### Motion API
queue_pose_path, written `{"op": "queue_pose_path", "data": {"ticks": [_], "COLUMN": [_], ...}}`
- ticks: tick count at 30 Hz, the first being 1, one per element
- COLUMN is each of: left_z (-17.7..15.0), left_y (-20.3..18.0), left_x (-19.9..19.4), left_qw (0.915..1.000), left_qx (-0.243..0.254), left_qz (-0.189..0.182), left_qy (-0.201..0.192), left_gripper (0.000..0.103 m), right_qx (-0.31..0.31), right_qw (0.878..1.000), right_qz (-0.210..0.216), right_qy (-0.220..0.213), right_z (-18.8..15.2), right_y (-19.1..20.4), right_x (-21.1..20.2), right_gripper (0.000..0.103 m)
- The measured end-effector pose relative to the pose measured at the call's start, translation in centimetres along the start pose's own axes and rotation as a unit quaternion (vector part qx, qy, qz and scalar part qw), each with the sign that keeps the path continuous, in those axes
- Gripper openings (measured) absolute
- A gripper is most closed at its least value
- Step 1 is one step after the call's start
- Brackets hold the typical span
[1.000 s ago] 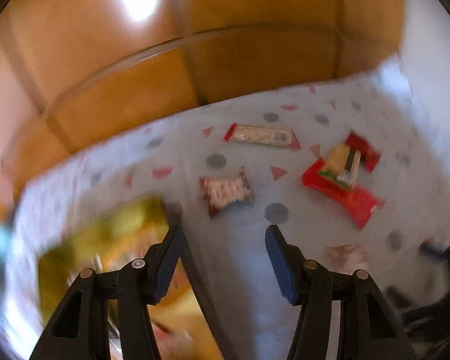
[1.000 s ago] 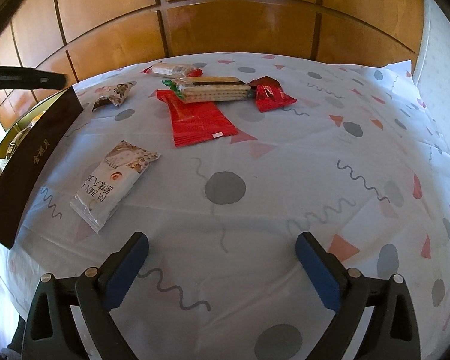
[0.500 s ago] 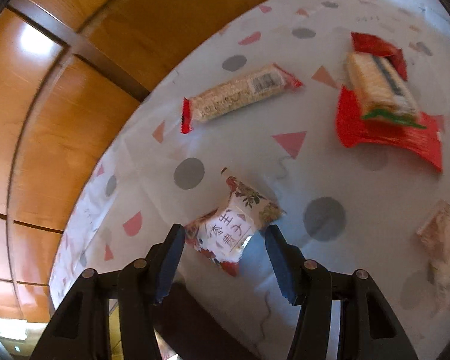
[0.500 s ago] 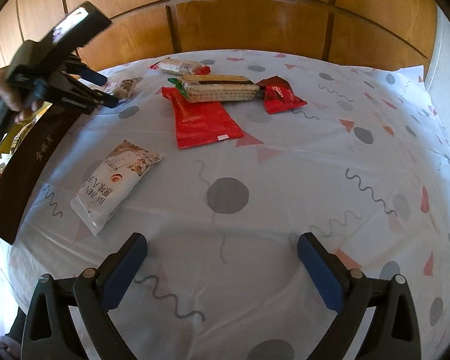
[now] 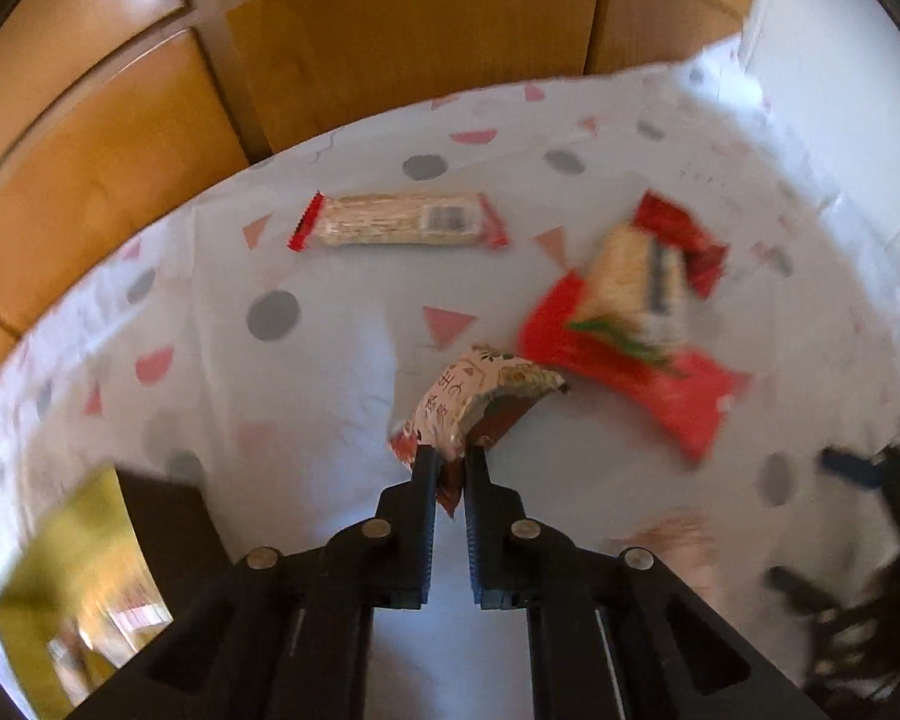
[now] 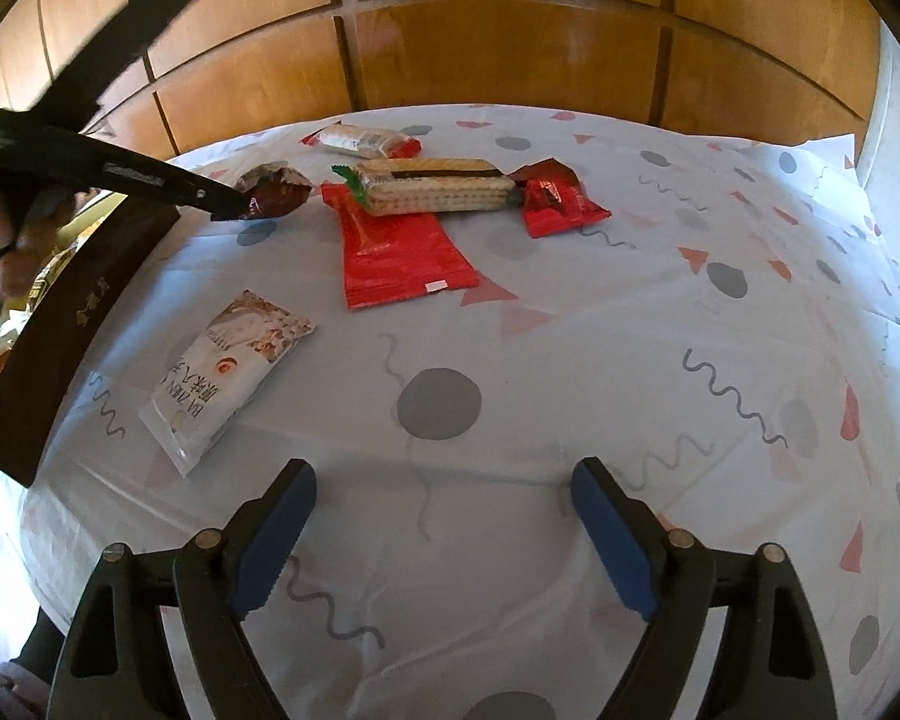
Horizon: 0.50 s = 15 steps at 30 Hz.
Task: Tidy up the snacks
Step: 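Grasp the white-red printed snack packet with the left tool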
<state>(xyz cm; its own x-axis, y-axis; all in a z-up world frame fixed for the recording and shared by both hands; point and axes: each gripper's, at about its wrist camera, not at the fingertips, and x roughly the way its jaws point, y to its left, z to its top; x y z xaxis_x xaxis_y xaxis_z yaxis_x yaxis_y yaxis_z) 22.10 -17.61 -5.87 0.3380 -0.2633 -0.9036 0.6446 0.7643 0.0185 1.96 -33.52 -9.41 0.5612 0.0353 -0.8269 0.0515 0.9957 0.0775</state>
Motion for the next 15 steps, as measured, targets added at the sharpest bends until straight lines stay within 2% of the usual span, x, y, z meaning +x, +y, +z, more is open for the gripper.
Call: {"op": "queue_pose_path", "data": {"ticks": [1,5,9,11,14,15], "left_z": [-0.6,-3.3,-5.8,-6.7,-7.3,-7.3], "left_y": [-0.6,-2.2,-3.3,-4.2,-4.7,-4.8], "left_x": [-0.7,-2.0,-2.0,-2.3,-2.9,-3.5], "left_qw": [0.9999,0.999,0.9977,0.9981,0.9982,0.9988], "left_qx": [-0.011,-0.04,-0.051,-0.039,-0.032,-0.025], "left_qz": [-0.003,-0.005,-0.045,-0.048,-0.049,-0.043], "left_qy": [-0.007,-0.016,0.004,0.008,0.008,0.0], "left_gripper": [0.004,0.004,0.002,0.002,0.01,0.018], "right_qx": [0.002,0.006,0.01,0.016,0.016,0.015], "right_qw": [1.0,1.0,1.0,1.0,1.0,1.0], "right_qz": [0.001,0.004,0.005,0.004,0.001,0.001], "right_qy": [-0.001,-0.001,-0.003,-0.006,-0.006,-0.007], "right_z": [0.0,-0.1,-0.4,-0.6,-0.7,-0.8], "right_y": [-0.1,-0.4,-0.6,-0.7,-0.7,-0.7], "right_x": [-0.1,-0.3,-0.5,-0.7,-0.8,-0.9], "right_gripper": [0.085,0.082,0.081,0.081,0.081,0.081]}}
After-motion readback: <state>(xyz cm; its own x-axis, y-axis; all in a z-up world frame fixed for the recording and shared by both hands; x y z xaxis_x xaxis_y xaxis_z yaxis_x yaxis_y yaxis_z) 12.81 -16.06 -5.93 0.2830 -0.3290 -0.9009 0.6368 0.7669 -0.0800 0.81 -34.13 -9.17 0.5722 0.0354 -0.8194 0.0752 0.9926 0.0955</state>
